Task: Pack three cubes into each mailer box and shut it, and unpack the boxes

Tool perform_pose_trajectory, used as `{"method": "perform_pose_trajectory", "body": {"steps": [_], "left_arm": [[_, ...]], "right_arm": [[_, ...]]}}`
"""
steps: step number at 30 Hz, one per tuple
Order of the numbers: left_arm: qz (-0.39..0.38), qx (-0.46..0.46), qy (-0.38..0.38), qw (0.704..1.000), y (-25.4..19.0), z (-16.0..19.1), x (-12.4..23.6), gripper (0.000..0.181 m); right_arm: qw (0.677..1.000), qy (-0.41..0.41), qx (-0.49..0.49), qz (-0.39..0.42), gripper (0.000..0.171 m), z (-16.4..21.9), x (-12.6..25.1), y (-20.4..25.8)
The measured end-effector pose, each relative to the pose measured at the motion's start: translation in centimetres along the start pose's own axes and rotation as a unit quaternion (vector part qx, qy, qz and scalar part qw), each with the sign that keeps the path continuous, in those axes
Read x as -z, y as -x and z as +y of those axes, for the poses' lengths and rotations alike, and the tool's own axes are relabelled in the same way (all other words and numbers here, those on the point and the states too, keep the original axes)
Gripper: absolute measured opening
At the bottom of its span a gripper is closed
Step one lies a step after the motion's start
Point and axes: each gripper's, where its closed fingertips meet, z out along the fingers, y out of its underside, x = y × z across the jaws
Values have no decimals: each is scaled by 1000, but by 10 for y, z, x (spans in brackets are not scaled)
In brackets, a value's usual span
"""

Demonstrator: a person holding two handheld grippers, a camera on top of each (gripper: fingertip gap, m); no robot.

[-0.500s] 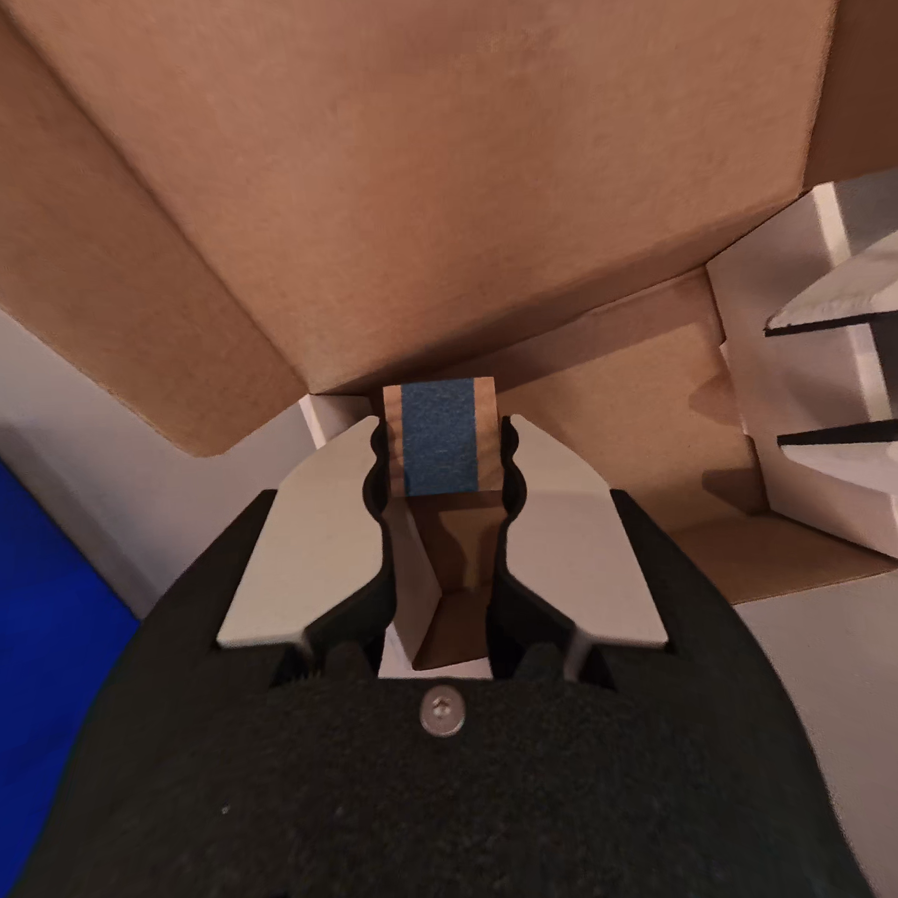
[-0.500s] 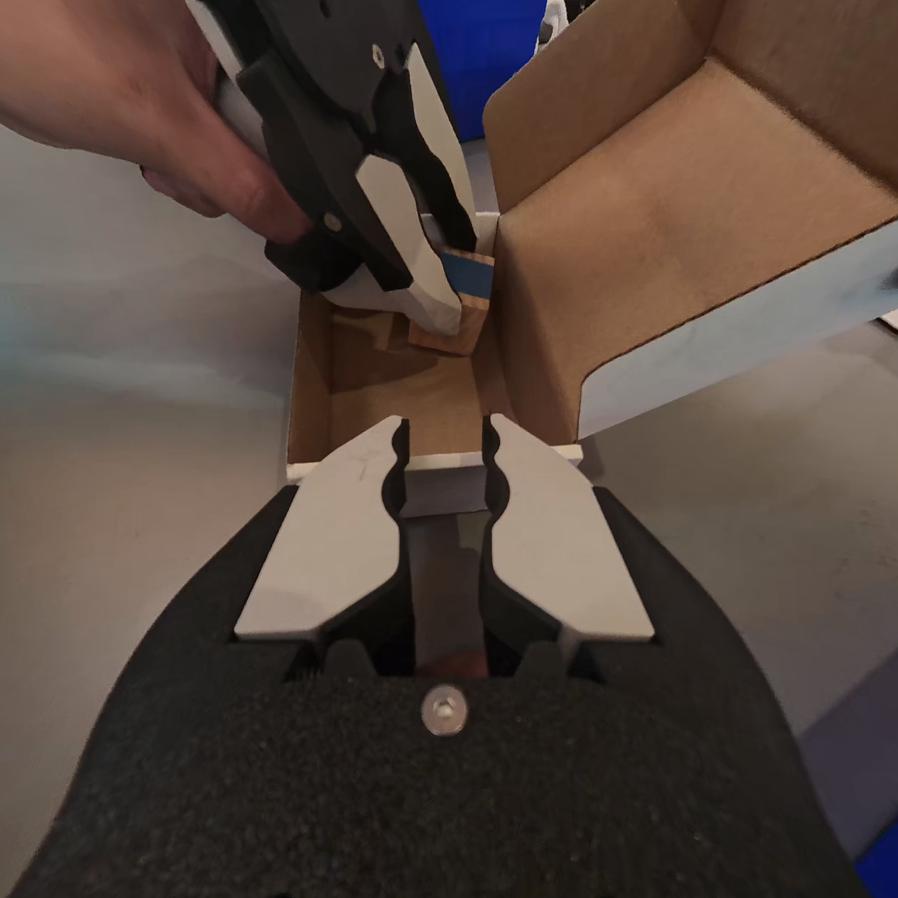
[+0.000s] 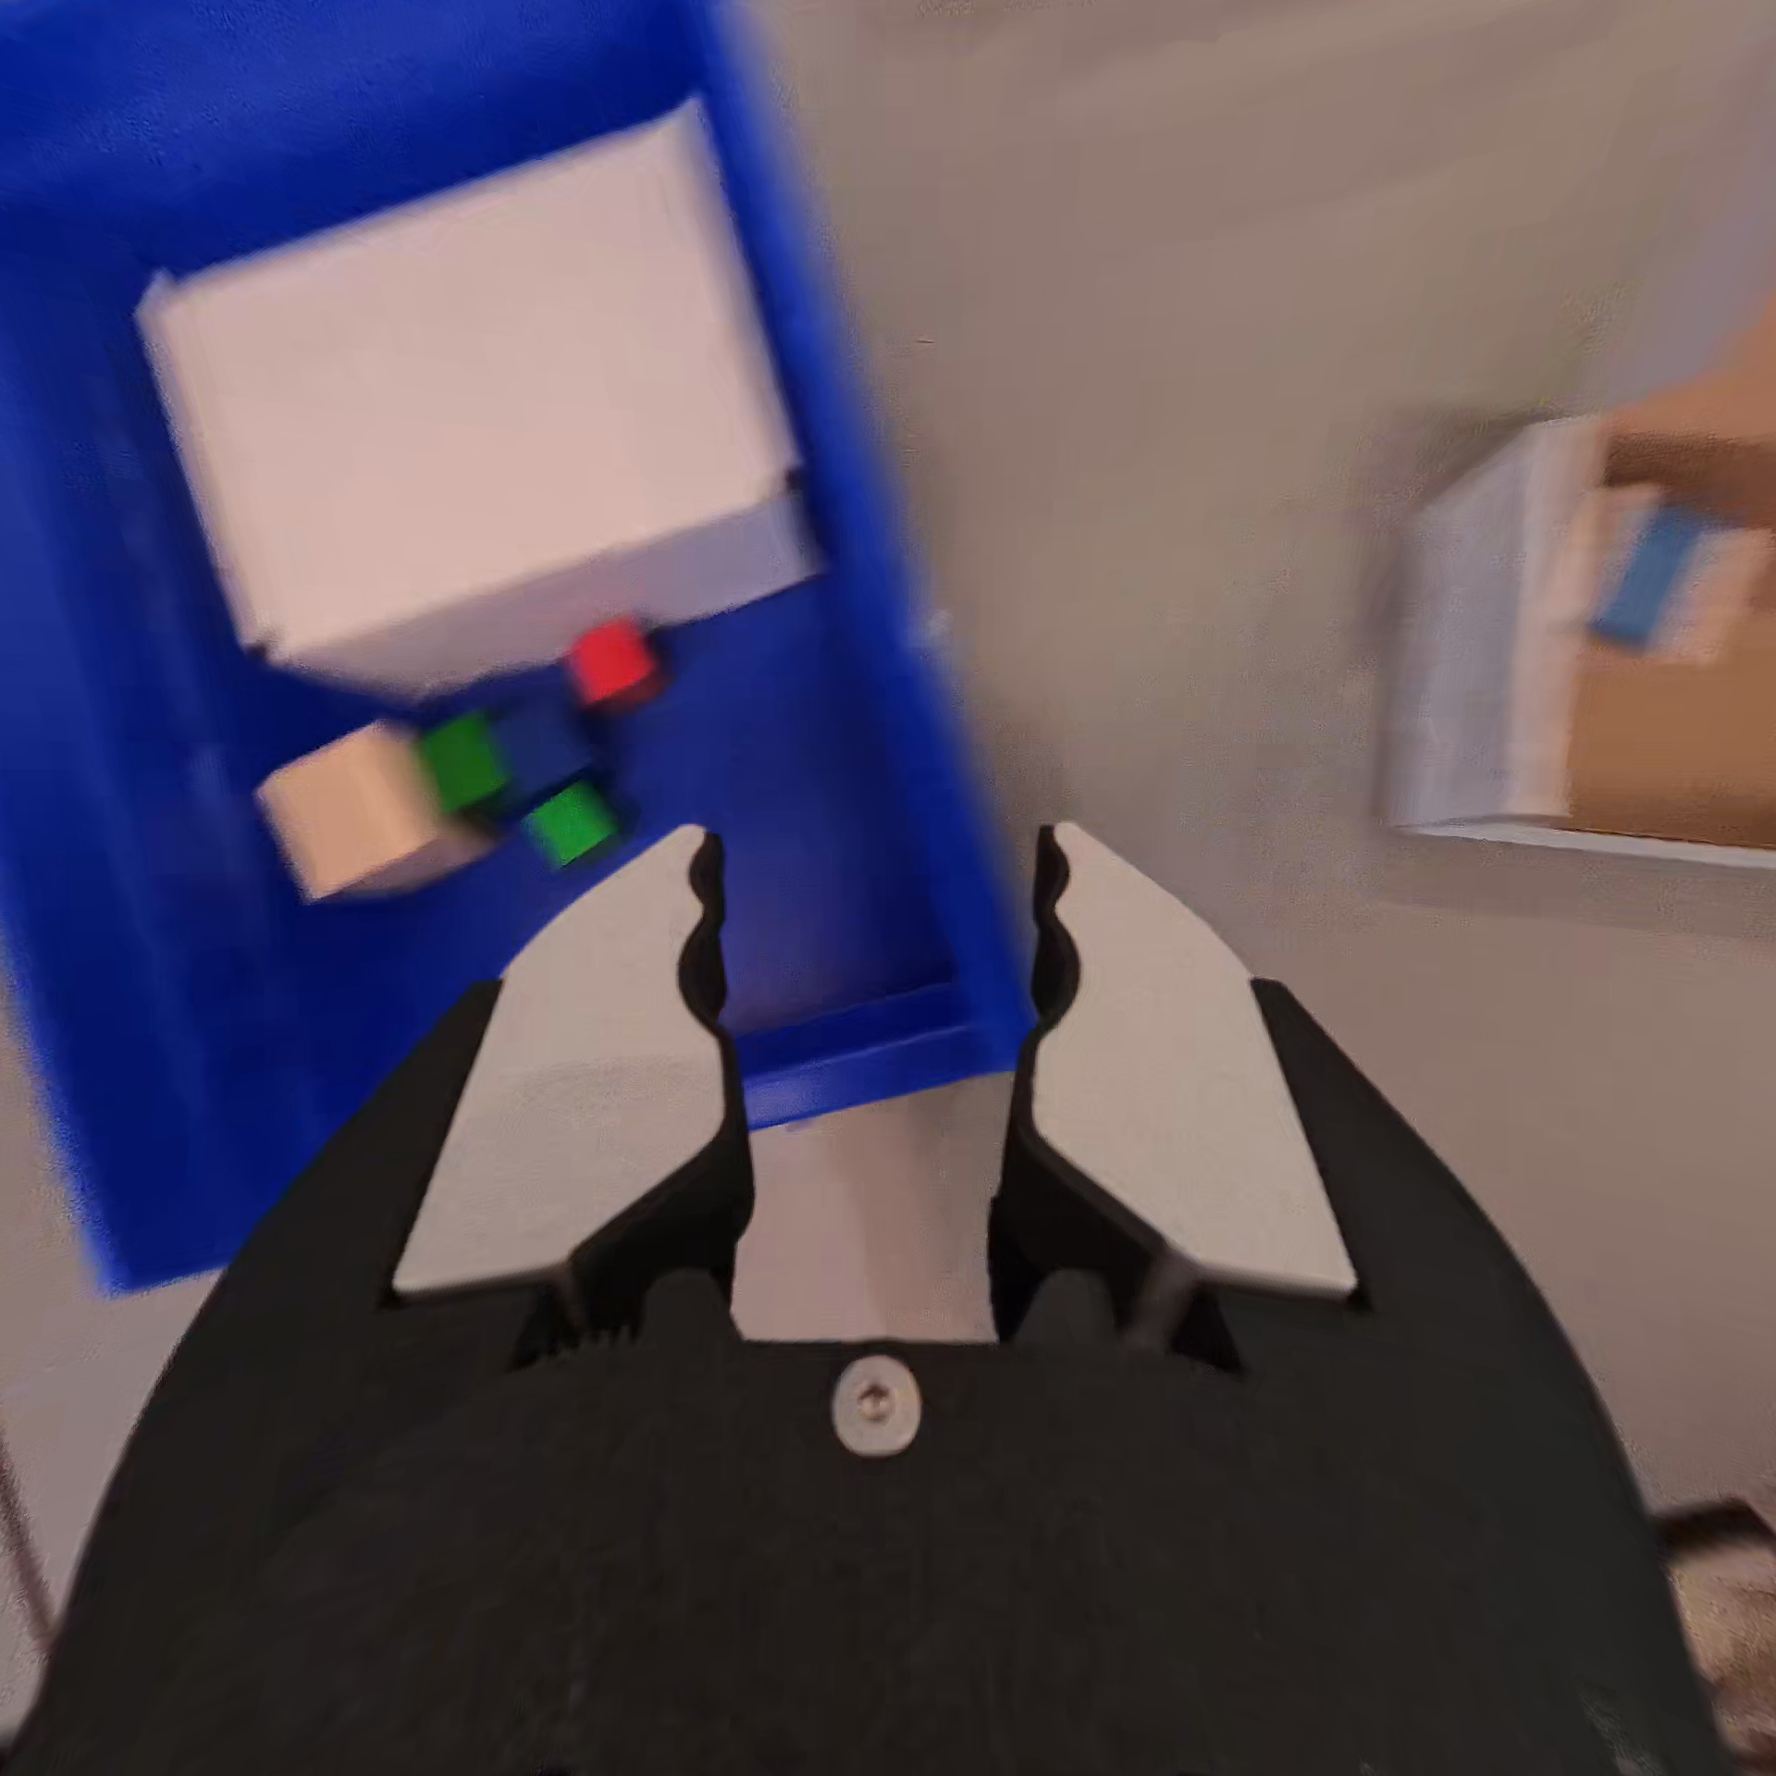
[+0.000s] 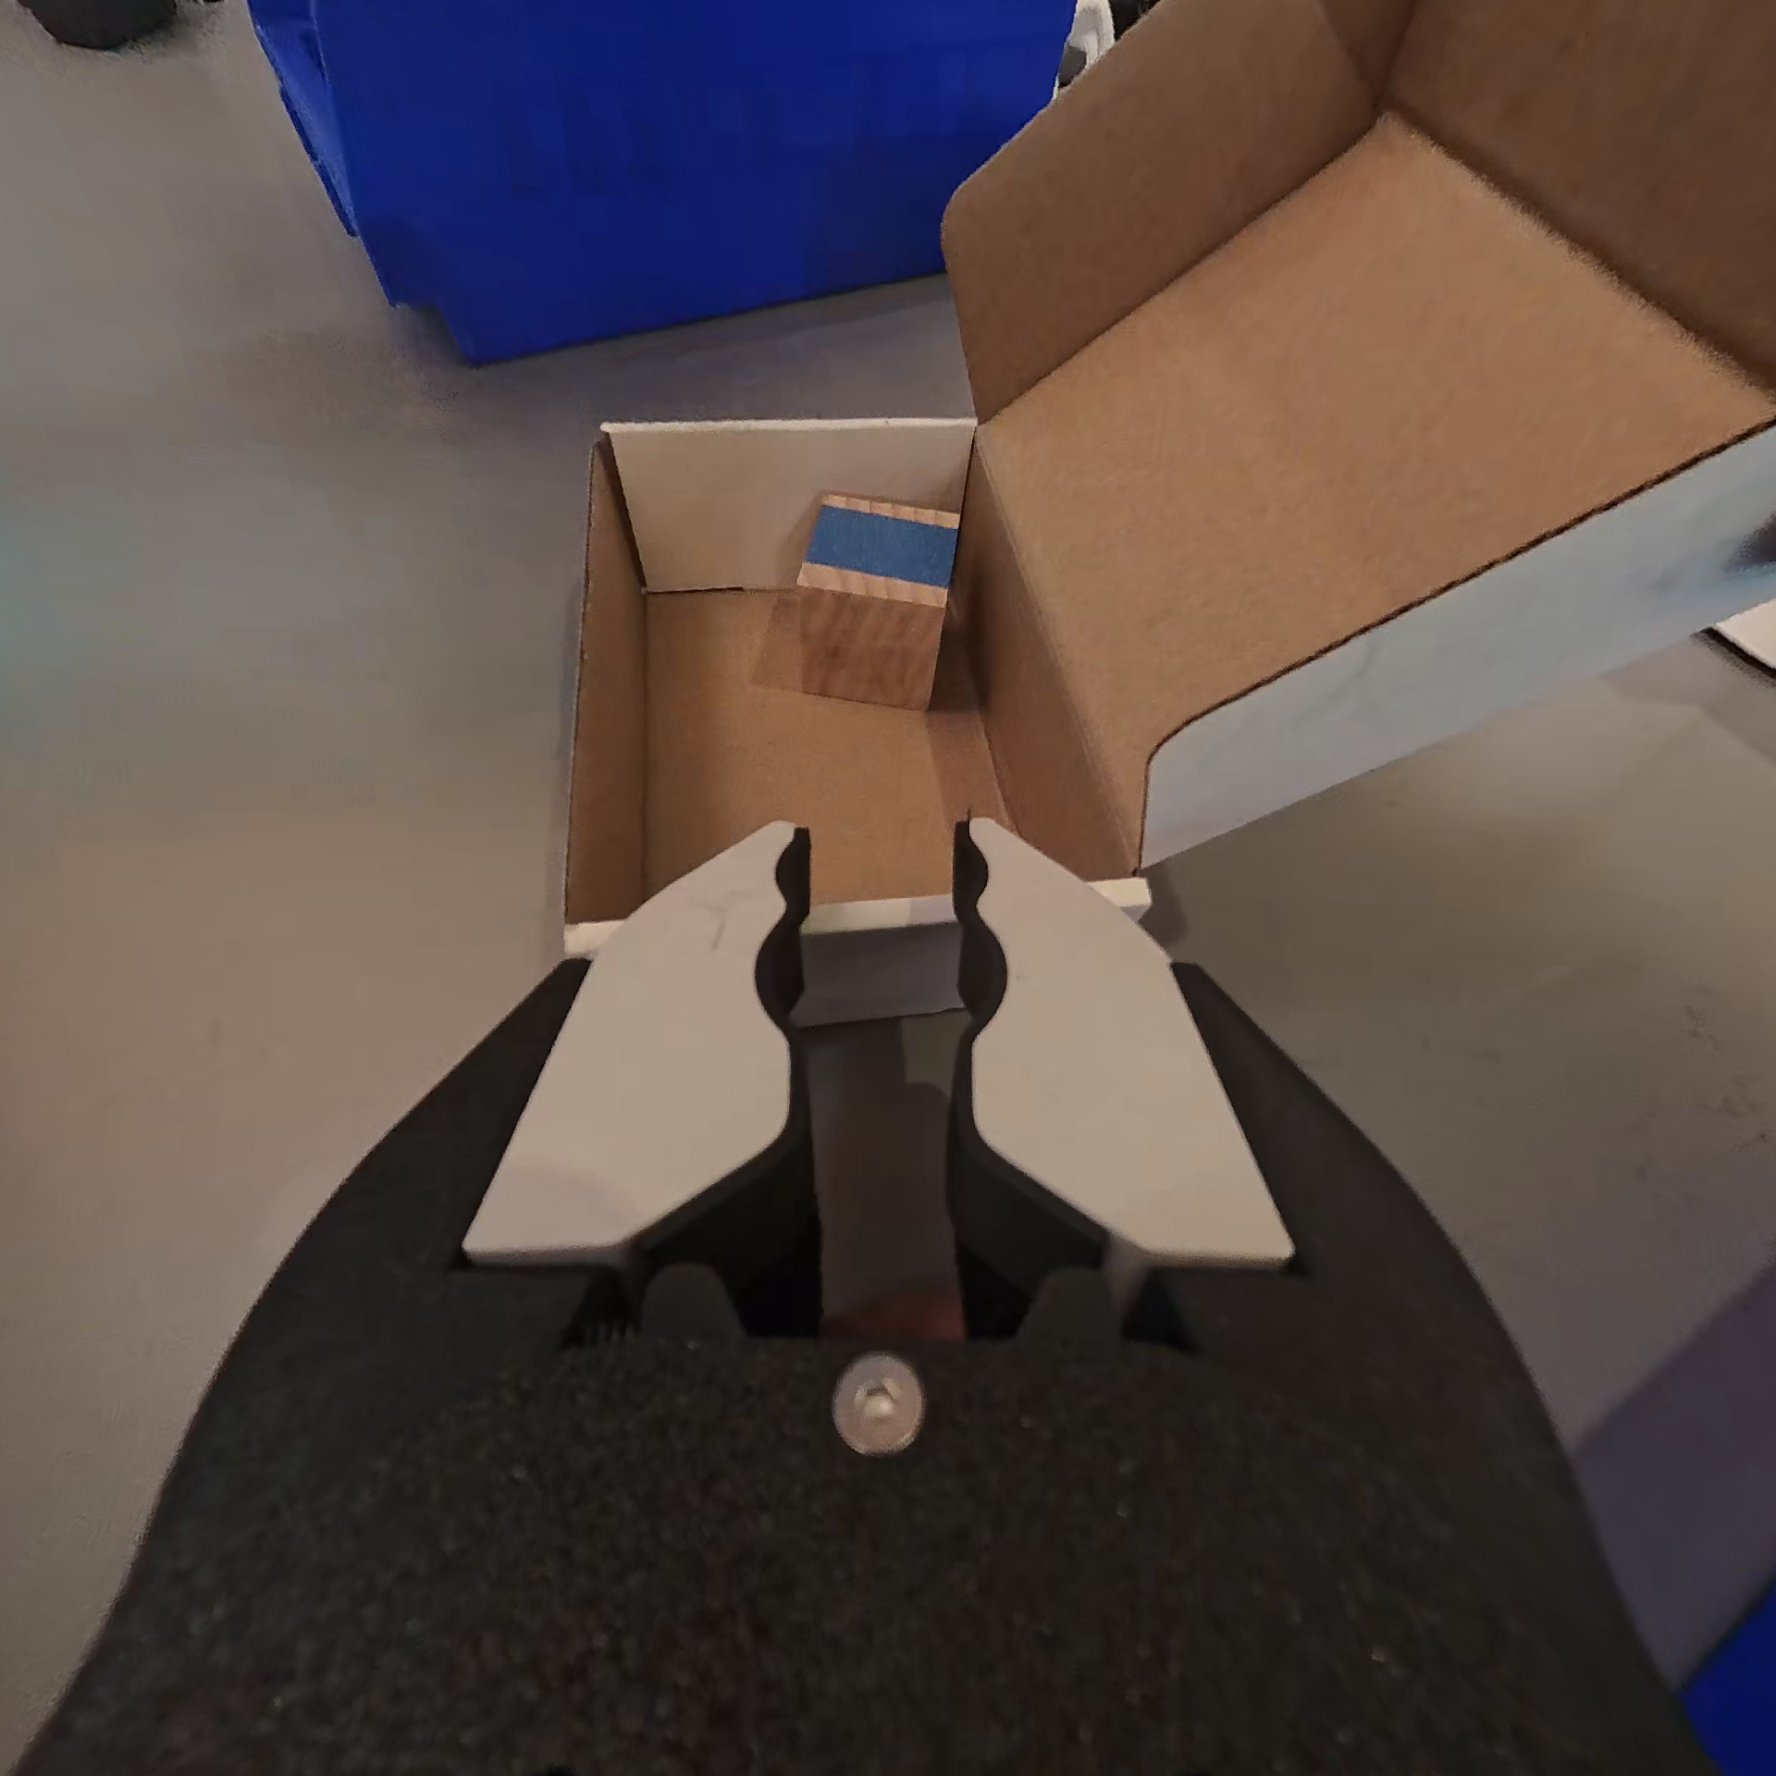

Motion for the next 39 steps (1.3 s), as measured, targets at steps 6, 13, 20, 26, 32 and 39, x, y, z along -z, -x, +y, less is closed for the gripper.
{"method": "perform_pose_trajectory", "body": {"steps": [6,13,20,26,32,39], "left_arm": [[-59,115,93,987,87,49,-61,50],[-44,170,97,980,92,49,-87,40],[-15,155,60,986,88,44,-75,22],[61,14,-99,993,6,-18,18,21],[155,-120,-123,973,-126,-56,49,21],[163,-149,-11,975,-192,-29,-6,21]], "right_arm": [[1000,0,-1,-1,28,0,0,0],[1000,0,-2,-1,28,0,0,0],[1000,0,-4,-2,28,0,0,0],[1000,1,-8,-4,28,1,-1,-1],[1000,2,-5,-3,28,1,-1,-1],[1000,3,-2,-2,27,1,-2,0]]}}
